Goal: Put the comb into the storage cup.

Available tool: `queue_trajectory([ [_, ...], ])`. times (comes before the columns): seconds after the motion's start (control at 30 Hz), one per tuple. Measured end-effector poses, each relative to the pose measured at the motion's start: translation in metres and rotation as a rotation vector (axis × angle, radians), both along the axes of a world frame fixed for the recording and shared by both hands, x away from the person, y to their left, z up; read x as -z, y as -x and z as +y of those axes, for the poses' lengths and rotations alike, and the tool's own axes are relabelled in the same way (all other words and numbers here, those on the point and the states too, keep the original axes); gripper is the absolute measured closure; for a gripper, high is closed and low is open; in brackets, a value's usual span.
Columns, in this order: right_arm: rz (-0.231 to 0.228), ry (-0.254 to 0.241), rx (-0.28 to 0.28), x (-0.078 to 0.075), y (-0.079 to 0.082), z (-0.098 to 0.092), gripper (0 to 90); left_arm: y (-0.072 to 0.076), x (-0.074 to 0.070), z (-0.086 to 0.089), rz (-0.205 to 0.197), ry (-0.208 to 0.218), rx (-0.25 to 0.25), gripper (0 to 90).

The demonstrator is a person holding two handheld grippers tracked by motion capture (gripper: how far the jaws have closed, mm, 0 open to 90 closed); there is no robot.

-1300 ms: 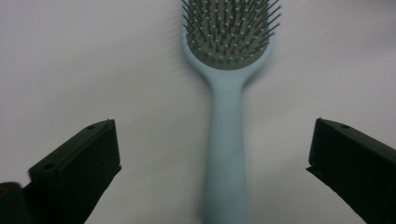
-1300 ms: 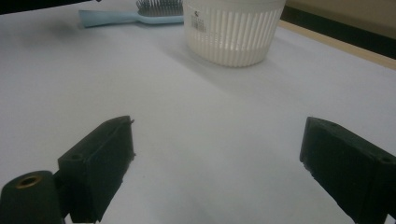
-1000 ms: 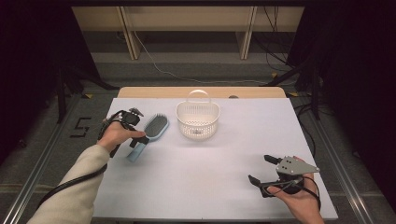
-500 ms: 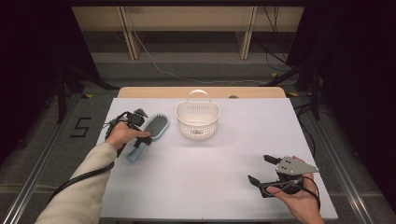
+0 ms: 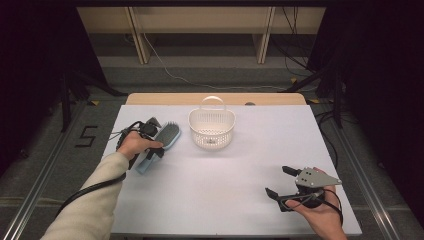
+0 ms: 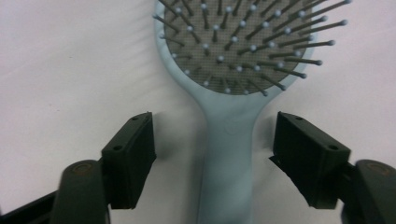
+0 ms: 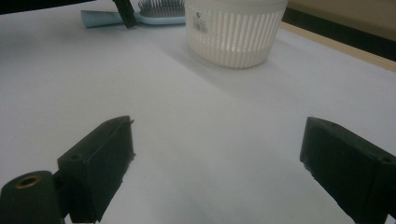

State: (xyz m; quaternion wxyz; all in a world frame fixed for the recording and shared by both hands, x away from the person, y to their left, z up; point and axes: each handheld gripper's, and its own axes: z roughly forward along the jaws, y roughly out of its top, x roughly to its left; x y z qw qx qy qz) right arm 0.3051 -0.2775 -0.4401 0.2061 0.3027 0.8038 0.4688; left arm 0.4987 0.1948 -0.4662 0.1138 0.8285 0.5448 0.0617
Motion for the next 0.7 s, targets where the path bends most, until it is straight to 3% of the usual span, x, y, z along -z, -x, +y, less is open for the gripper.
queue_trajectory([
  [0.27,-0.001,-0.001,-0.002,-0.0001,0.0001,0.0006,10.3,-0.002,-0.0009,-0.0013,0.007,0.007,-0.017,37.5],
  [0.53,0.0,0.0,-0.004,0.0001,0.0,0.0008,10.3,-0.0061,-0.002,-0.0039,0.02,-0.011,-0.005,41.2],
  [0.7,-0.002,0.0,-0.003,-0.0001,0.0002,0.0004,10.3,-0.0084,-0.0026,-0.0049,0.01,-0.002,-0.007,44.2],
])
